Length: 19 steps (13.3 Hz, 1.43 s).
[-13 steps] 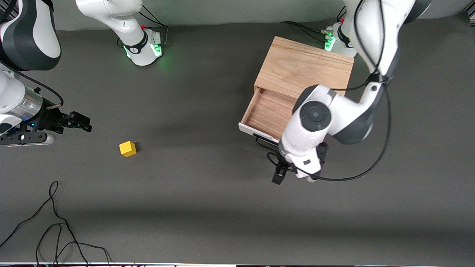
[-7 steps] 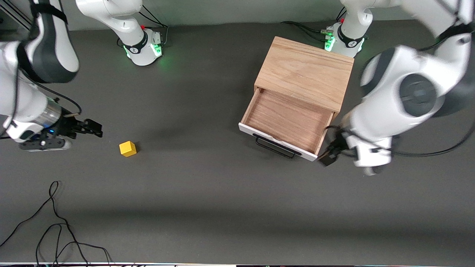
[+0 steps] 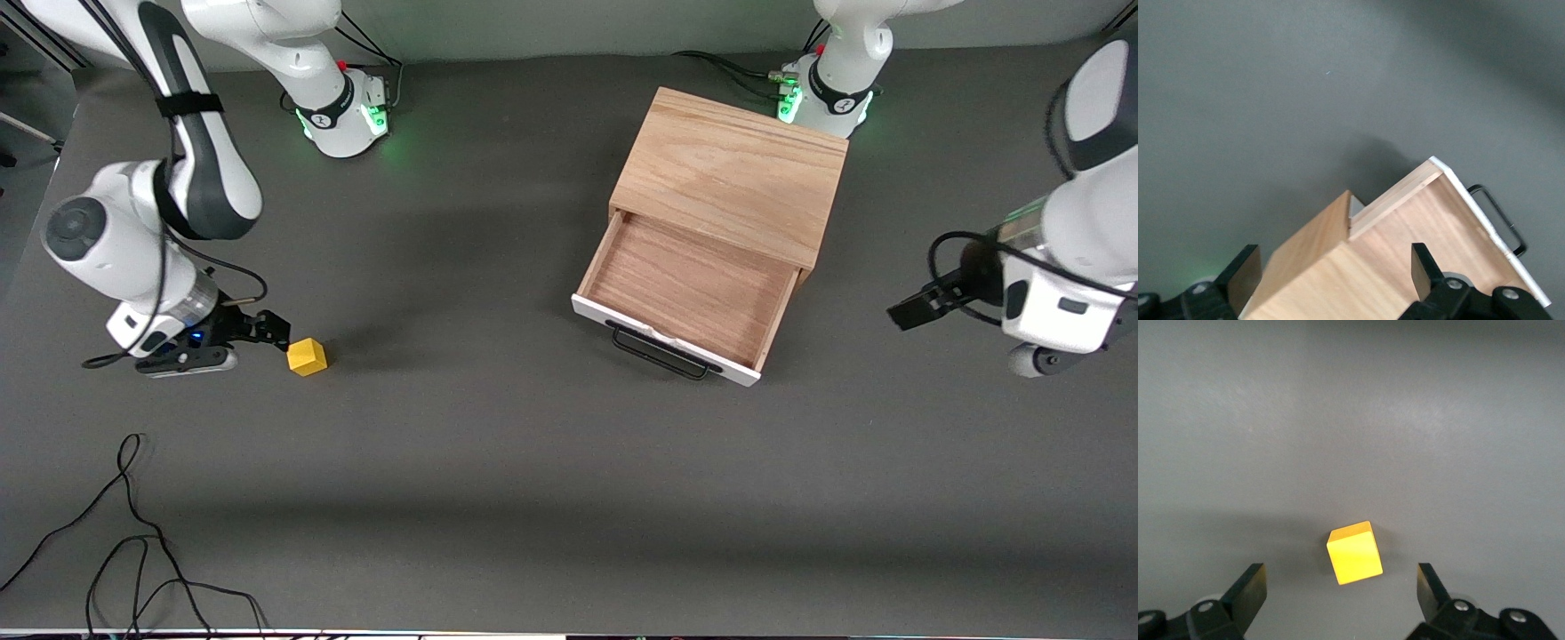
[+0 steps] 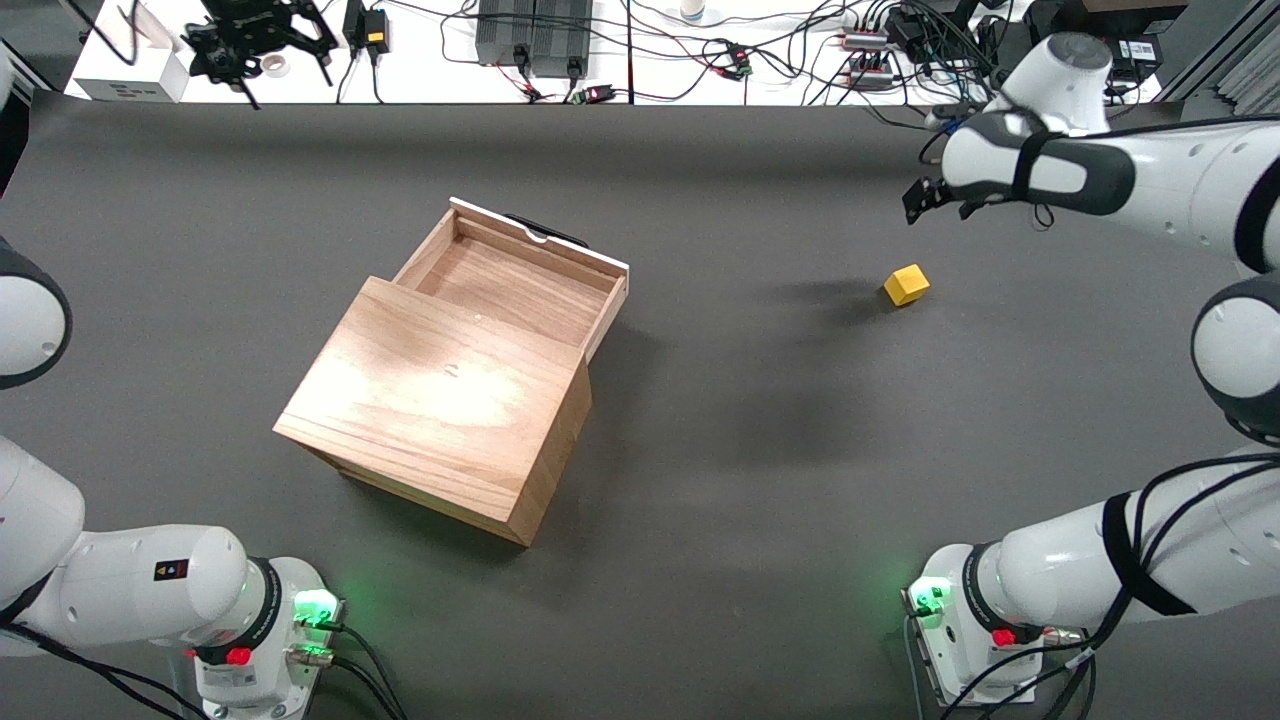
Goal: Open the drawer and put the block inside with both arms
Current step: 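Lower the right gripper onto the yellow cube and grasp it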
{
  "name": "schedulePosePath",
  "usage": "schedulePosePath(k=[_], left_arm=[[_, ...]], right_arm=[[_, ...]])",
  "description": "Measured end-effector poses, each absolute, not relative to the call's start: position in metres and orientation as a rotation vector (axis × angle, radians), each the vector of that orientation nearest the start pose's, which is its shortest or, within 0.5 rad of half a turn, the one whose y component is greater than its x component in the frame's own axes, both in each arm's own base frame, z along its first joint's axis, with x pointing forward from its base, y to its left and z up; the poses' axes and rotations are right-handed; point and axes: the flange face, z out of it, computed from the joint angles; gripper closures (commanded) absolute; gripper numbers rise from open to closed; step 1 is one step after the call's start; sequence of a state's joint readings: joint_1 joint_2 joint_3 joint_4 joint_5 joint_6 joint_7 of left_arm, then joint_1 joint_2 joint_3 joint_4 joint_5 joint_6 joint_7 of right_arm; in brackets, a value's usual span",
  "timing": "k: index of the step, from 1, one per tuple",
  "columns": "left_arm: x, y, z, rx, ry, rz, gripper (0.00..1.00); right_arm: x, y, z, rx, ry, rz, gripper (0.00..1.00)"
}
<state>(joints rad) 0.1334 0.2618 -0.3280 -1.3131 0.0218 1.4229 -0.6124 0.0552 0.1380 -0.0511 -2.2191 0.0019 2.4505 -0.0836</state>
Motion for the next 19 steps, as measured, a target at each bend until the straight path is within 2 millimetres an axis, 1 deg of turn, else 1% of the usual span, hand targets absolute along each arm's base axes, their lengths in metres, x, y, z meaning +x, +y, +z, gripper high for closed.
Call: schedulePosePath(k=[3, 4, 5, 7, 8, 9, 10, 11, 12, 13, 14, 15, 17, 18, 19], left_arm=[[0.591, -0.051, 0.594, -3.103, -0.372, 0.224, 0.0], [0.585, -0.039, 0.599, -3.114, -0.28, 0.213, 0.0], [0.58, -0.033, 0.606, -3.123, -0.196, 0.192, 0.0], [0.574, -0.03, 0.616, -3.129, -0.113, 0.148, 0.0], [0.573, -0.032, 0.618, -3.129, -0.096, 0.135, 0.0], [0.573, -0.036, 0.619, -3.13, -0.082, 0.129, 0.0], [0.573, -0.039, 0.618, -3.131, -0.069, 0.124, 0.0], [0.573, -0.041, 0.618, -3.132, -0.056, 0.119, 0.0], [0.573, -0.043, 0.617, -3.132, -0.037, 0.118, 0.0], [0.574, -0.043, 0.615, -3.133, -0.01, 0.117, 0.0], [0.574, -0.042, 0.613, -3.133, 0.01, 0.111, 0.0], [0.574, -0.04, 0.61, -3.133, 0.019, 0.098, 0.0], [0.572, -0.041, 0.608, -3.129, 0.032, 0.093, 0.0], [0.571, -0.042, 0.607, -3.127, 0.035, 0.095, 0.0], [0.571, -0.044, 0.607, -3.127, 0.04, 0.096, 0.0]], right_arm=[[0.549, 0.004, 0.268, -3.149, -0.149, -0.15, 0.0], [0.545, 0.004, 0.25, -3.15, -0.152, -0.124, 0.0], [0.54, 0.004, 0.234, -3.152, -0.153, -0.095, 0.0], [0.53, 0.004, 0.208, -3.153, -0.157, -0.104, 0.0], [0.525, 0.003, 0.197, -3.154, -0.171, -0.119, 0.0], [0.522, 0.003, 0.188, -3.154, -0.19, -0.122, 0.02], [0.522, 0.003, 0.183, -3.155, -0.203, -0.121, 0.18], [0.521, 0.003, 0.18, -3.155, -0.208, -0.116, 0.49], [0.521, 0.003, 0.179, -3.154, -0.213, -0.116, 0.75], [0.522, 0.003, 0.18, -3.154, -0.214, -0.119, 0.89], [0.522, 0.003, 0.18, -3.154, -0.214, -0.121, 0.97], [0.523, 0.003, 0.181, -3.154, -0.214, -0.124, 0.98], [0.527, 0.003, 0.188, -3.154, -0.204, -0.135, 0.99], [0.533, 0.003, 0.198, -3.154, -0.182, -0.137, 0.99], [0.542, 0.006, 0.213, -3.152, -0.155, -0.128, 0.99]])
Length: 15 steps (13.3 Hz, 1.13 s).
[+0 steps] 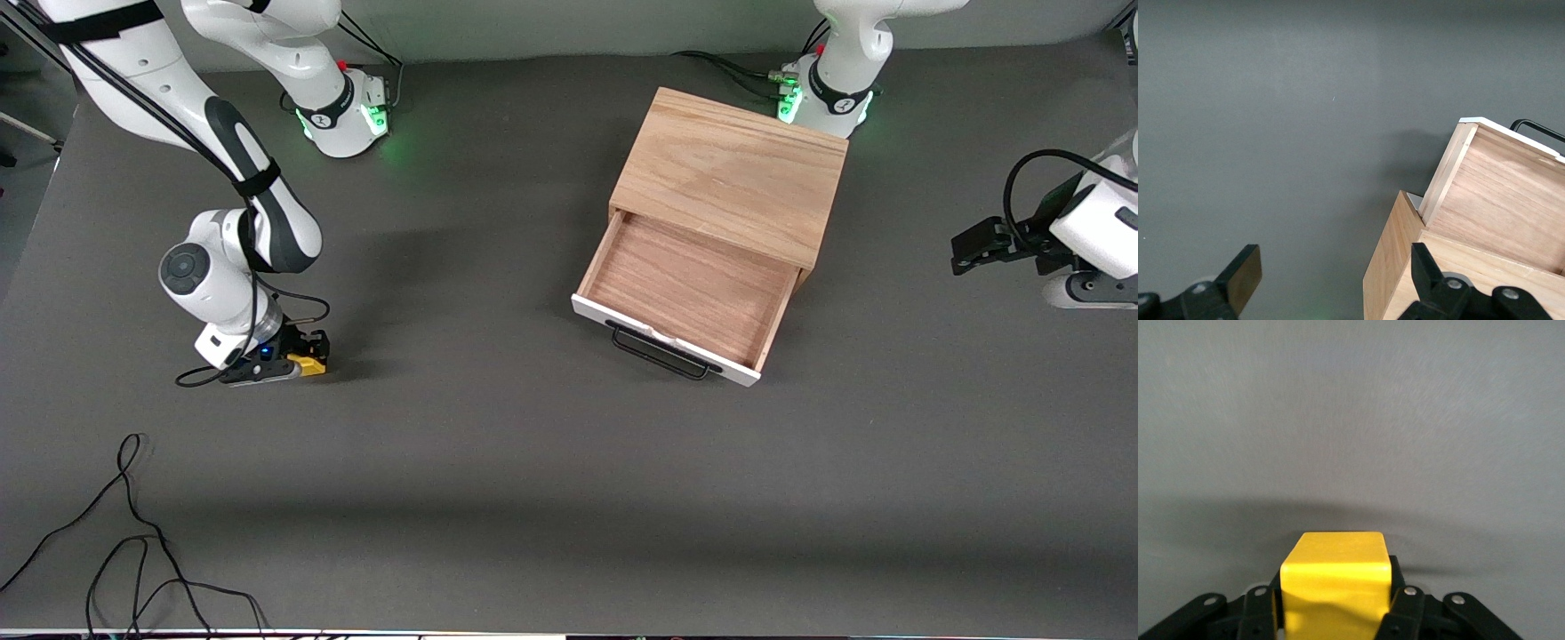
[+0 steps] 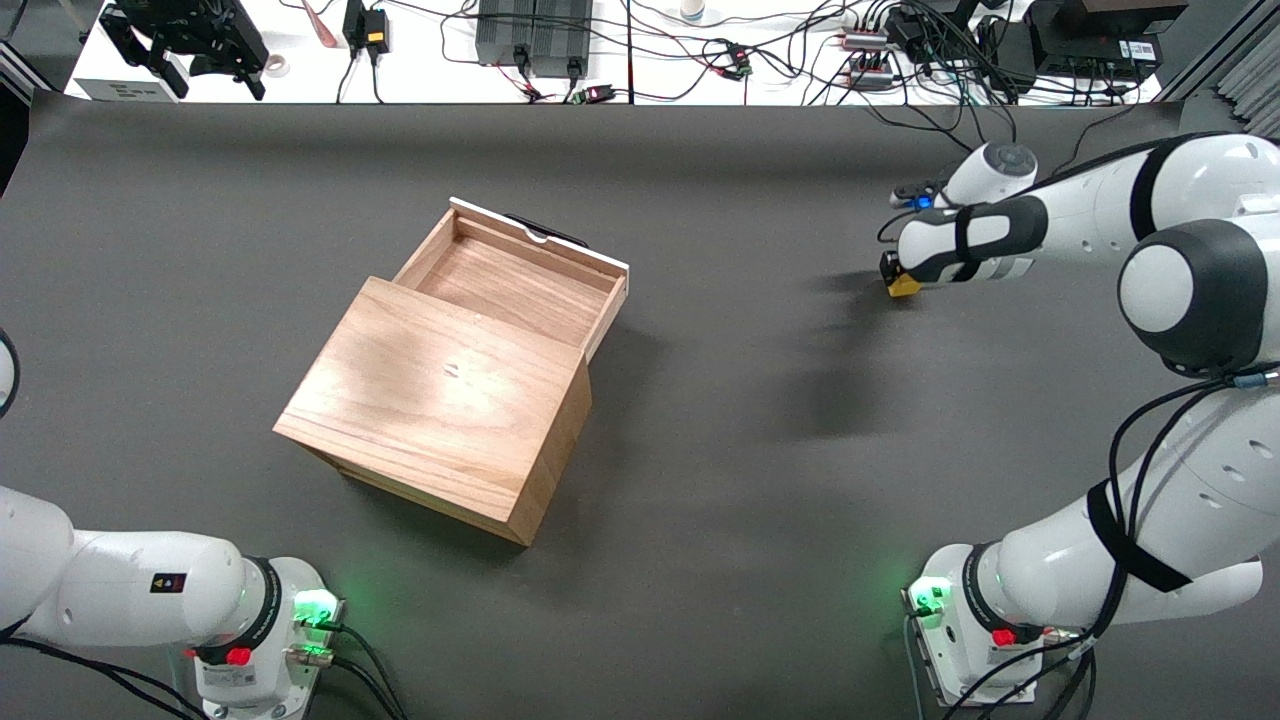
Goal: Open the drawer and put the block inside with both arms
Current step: 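Lower the right gripper onto the yellow cube and grasp it, then carry the yellow cube with the right gripper over the open drawer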
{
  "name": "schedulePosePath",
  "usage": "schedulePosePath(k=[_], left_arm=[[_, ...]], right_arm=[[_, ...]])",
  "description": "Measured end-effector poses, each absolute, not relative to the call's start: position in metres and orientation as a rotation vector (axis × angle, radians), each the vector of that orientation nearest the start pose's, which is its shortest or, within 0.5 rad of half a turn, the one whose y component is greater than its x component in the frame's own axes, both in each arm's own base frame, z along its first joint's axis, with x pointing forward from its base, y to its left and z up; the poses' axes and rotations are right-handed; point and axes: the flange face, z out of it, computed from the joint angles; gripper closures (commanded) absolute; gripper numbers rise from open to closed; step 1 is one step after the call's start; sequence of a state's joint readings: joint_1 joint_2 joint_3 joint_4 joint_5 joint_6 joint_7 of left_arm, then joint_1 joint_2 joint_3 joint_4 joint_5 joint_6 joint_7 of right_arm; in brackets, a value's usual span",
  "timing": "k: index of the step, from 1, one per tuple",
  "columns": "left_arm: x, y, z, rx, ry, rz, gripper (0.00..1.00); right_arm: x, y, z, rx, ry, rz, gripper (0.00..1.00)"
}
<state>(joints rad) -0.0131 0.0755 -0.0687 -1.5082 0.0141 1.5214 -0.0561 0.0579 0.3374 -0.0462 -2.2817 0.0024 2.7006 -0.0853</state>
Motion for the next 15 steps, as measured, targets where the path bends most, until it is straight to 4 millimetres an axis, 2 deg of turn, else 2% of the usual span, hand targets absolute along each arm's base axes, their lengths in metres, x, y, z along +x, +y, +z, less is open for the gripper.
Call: schedulePosePath(k=[1, 3, 5, 7, 8, 9, 10, 11, 12, 15], left_arm=[[0.57, -0.045, 0.607, -3.126, 0.043, 0.097, 0.0], [0.57, -0.046, 0.606, -3.126, 0.046, 0.099, 0.0], [0.57, -0.046, 0.606, -3.126, 0.046, 0.1, 0.0], [0.57, -0.046, 0.605, -3.125, 0.047, 0.103, 0.0], [0.569, -0.046, 0.604, -3.125, 0.047, 0.108, 0.0], [0.567, -0.046, 0.603, -3.124, 0.048, 0.113, 0.0], [0.565, -0.046, 0.602, -3.123, 0.05, 0.116, 0.0], [0.564, -0.046, 0.603, -3.123, 0.051, 0.117, 0.0], [0.563, -0.045, 0.603, -3.123, 0.052, 0.118, 0.0], [0.562, -0.045, 0.602, -3.122, 0.055, 0.121, 0.0]], right_arm=[[0.554, 0.015, 0.236, -3.148, -0.147, -0.121, 0.99], [0.58, 0.038, 0.303, -3.141, -0.134, -0.095, 0.98], [0.601, 0.056, 0.392, -3.136, -0.15, -0.042, 0.98], [0.609, 0.078, 0.485, -3.131, -0.133, 0.005, 0.98], [0.609, 0.093, 0.522, -3.127, -0.102, 0.012, 0.98], [0.605, 0.115, 0.551, -3.119, -0.067, 0.005, 0.98], [0.599, 0.144, 0.57, -3.107, -0.034, -0.006, 0.98], [0.592, 0.173, 0.579, -3.094, -0.019, -0.013, 0.98], [0.584, 0.206, 0.581, -3.079, -0.01, -0.009, 0.98], [0.556, 0.313, 0.565, -3.04, 0.087, 0.027, 0.98]])
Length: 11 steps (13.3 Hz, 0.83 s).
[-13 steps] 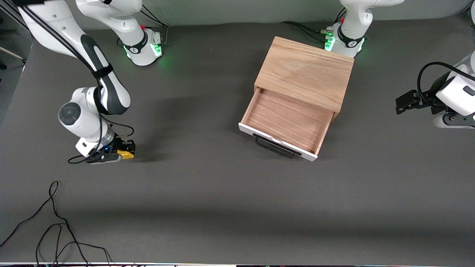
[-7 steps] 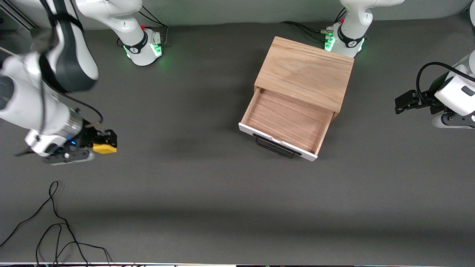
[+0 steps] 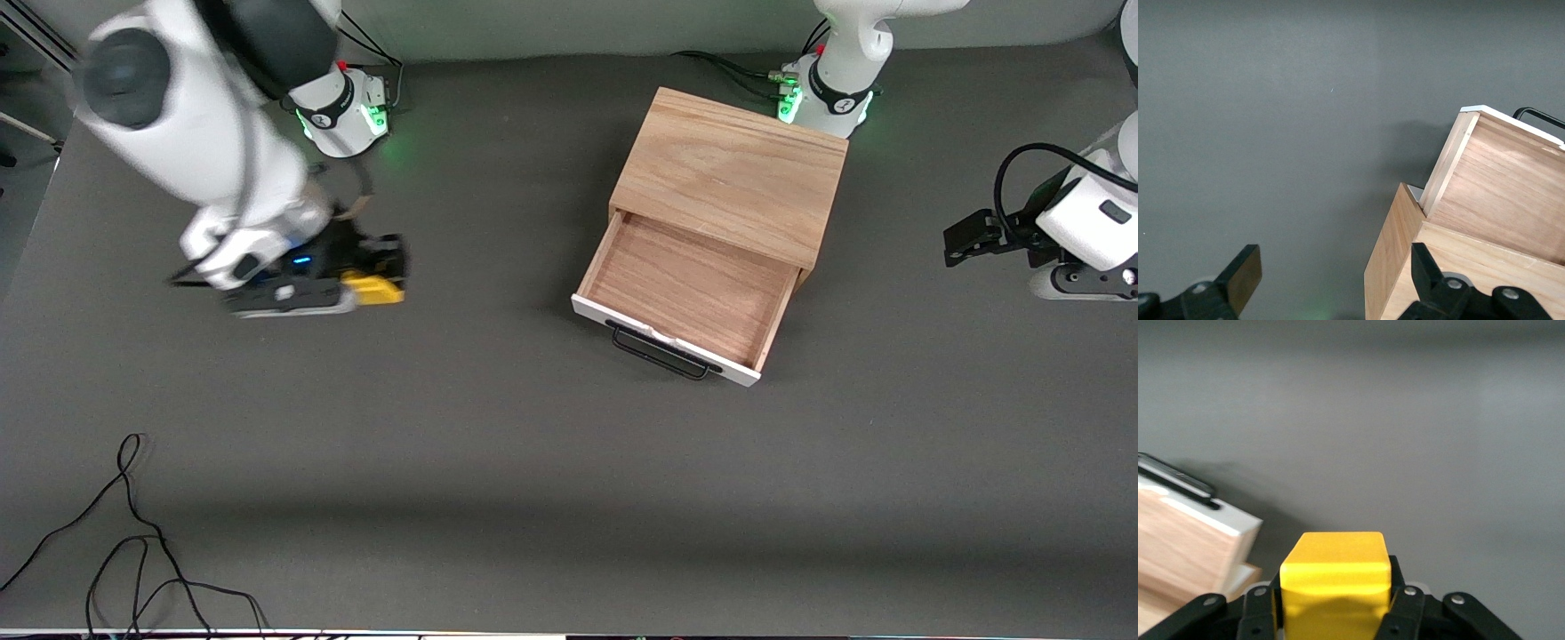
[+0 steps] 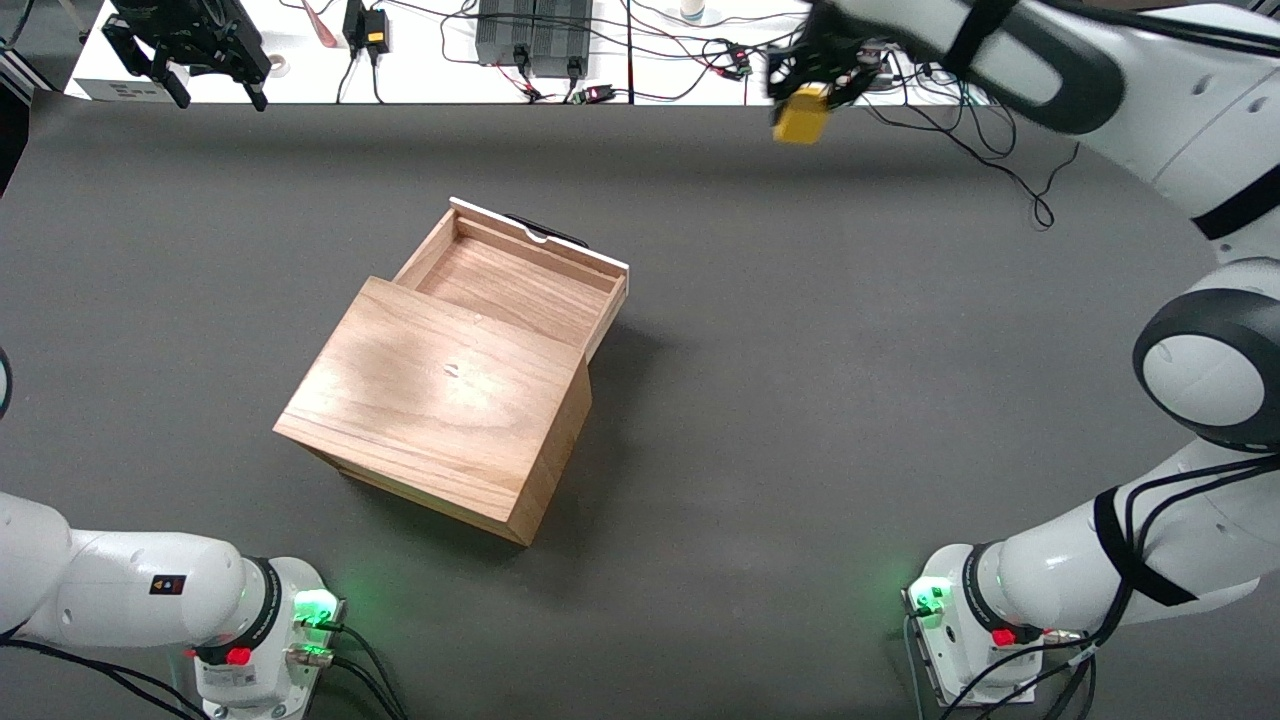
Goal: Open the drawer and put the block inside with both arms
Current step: 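Carry the yellow cube with the right gripper over the open drawer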
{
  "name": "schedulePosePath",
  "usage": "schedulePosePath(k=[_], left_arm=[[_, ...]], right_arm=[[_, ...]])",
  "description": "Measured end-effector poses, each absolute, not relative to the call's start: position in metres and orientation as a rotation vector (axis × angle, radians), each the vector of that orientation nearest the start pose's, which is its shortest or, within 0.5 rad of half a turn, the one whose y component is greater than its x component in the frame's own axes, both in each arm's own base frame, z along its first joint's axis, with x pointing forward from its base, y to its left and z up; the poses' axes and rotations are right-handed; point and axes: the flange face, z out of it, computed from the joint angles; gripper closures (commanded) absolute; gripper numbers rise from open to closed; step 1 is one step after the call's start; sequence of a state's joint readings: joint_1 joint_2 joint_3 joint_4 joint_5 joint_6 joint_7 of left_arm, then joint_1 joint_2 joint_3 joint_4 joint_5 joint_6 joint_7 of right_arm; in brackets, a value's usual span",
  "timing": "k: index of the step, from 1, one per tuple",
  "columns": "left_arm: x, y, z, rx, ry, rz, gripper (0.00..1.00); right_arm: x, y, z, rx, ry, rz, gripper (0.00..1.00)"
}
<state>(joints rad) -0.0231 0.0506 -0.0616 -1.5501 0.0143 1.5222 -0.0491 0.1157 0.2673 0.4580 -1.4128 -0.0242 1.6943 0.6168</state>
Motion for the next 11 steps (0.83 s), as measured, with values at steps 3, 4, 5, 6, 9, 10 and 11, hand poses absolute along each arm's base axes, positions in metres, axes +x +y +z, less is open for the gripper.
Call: schedulePosePath(k=[3, 4, 5, 6, 9, 10, 11], left_arm=[[0.562, -0.046, 0.601, -3.122, 0.072, 0.126, 0.0], [0.562, -0.046, 0.6, -3.121, 0.088, 0.128, 0.0], [0.562, -0.045, 0.6, -3.121, 0.1, 0.129, 0.0], [0.562, -0.045, 0.599, -3.121, 0.106, 0.13, 0.0], [0.562, -0.045, 0.599, -3.121, 0.11, 0.131, 0.0], [0.562, -0.045, 0.599, -3.121, 0.112, 0.13, 0.0], [0.562, -0.045, 0.599, -3.121, 0.113, 0.13, 0.0]], right_arm=[[0.546, 0.403, 0.543, -2.991, 0.173, -0.005, 0.98], [0.543, 0.43, 0.535, -2.972, 0.201, -0.005, 0.98], [0.538, 0.457, 0.526, -2.958, 0.223, -0.019, 0.98], [0.532, 0.484, 0.514, -2.943, 0.25, -0.035, 0.98], [0.507, 0.553, 0.464, -2.903, 0.311, -0.043, 0.98], [0.496, 0.57, 0.447, -2.906, 0.321, -0.043, 0.98], [0.484, 0.587, 0.431, -2.912, 0.332, -0.04, 0.97]])
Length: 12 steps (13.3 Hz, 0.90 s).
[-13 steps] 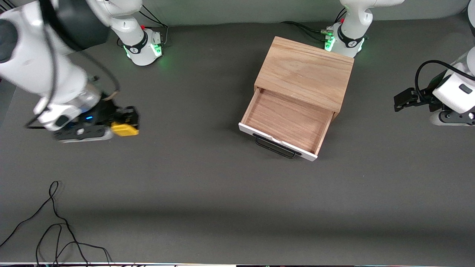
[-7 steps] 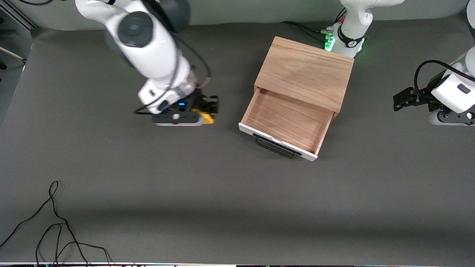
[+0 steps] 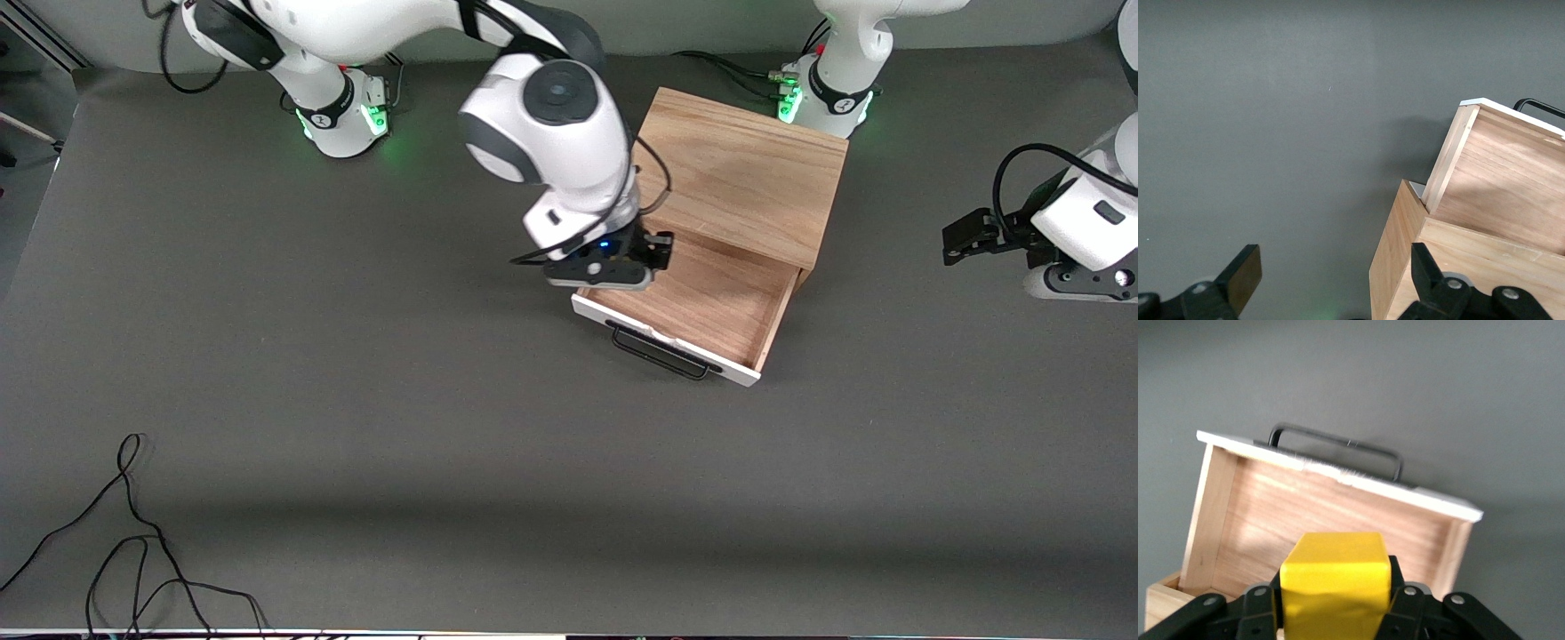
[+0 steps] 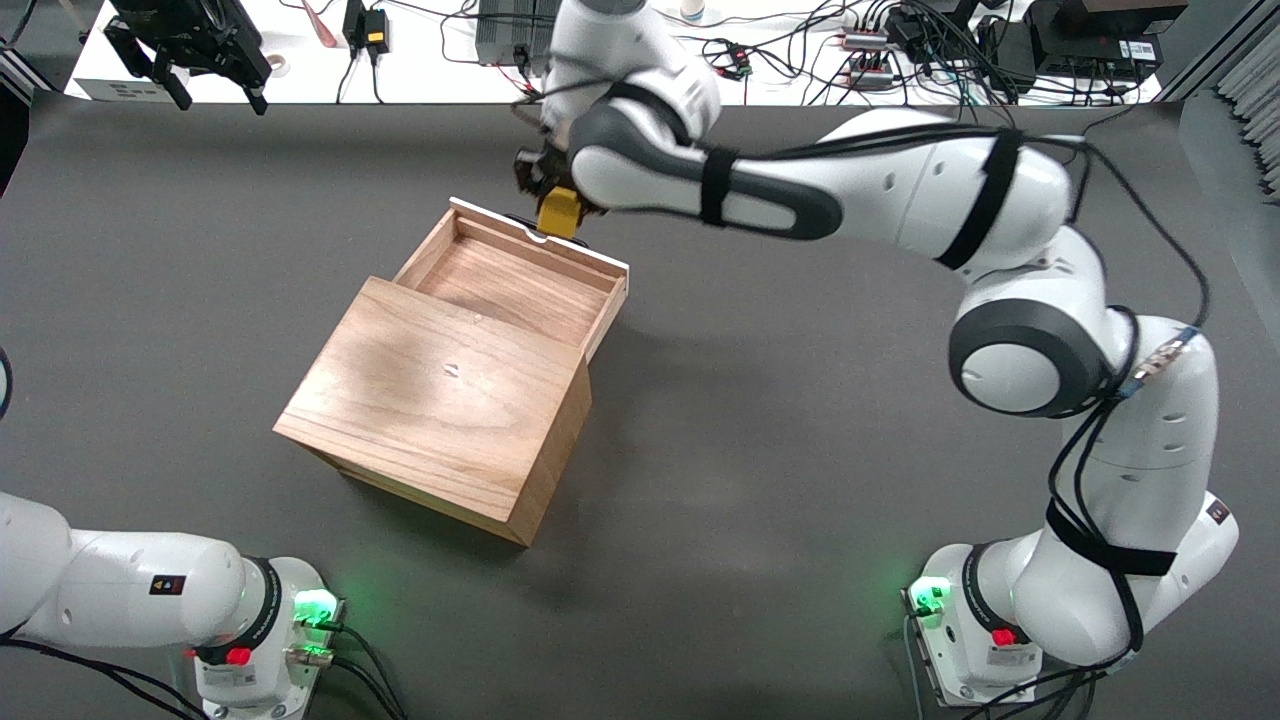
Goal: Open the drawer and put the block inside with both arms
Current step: 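Carry the yellow cube with the right gripper over the open drawer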
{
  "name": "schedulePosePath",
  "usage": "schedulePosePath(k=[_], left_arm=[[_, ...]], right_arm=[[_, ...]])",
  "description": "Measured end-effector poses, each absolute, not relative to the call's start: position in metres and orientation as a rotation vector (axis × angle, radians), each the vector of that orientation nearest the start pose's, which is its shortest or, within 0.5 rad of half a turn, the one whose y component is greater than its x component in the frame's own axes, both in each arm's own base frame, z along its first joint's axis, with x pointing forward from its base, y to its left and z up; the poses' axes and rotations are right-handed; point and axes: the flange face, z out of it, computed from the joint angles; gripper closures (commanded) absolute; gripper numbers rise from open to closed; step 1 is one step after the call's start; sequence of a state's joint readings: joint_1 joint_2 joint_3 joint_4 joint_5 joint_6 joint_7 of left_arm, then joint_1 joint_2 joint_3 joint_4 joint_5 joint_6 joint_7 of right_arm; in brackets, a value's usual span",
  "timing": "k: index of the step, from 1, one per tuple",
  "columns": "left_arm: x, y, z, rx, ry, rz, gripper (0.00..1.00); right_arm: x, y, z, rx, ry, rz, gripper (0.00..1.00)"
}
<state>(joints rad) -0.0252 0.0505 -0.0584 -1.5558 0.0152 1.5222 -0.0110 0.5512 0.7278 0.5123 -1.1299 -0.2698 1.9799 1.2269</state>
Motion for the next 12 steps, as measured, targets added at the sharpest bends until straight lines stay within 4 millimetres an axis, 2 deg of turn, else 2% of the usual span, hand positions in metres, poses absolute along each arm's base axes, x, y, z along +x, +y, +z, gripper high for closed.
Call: schedulePosePath(k=[3, 7, 8, 9, 11, 12], left_arm=[[0.562, -0.045, 0.599, -3.121, 0.117, 0.13, 0.0], [0.562, -0.045, 0.6, -3.121, 0.119, 0.125, 0.0], [0.562, -0.045, 0.6, -3.121, 0.119, 0.125, 0.0], [0.562, -0.045, 0.599, -3.121, 0.119, 0.126, 0.0], [0.563, -0.045, 0.599, -3.121, 0.119, 0.127, 0.0], [0.563, -0.044, 0.598, -3.121, 0.119, 0.128, 0.0]], right_arm=[[0.462, 0.616, 0.388, -2.936, 0.363, -0.046, 0.93], [0.455, 0.63, 0.319, -2.977, 0.408, -0.069, 0.87], [0.456, 0.63, 0.311, -2.981, 0.41, -0.061, 0.77], [0.456, 0.63, 0.308, -2.981, 0.412, -0.059, 0.63], [0.455, 0.633, 0.312, -2.973, 0.42, -0.063, 0.01], [0.452, 0.635, 0.313, -2.971, 0.418, -0.066, 0.0]])
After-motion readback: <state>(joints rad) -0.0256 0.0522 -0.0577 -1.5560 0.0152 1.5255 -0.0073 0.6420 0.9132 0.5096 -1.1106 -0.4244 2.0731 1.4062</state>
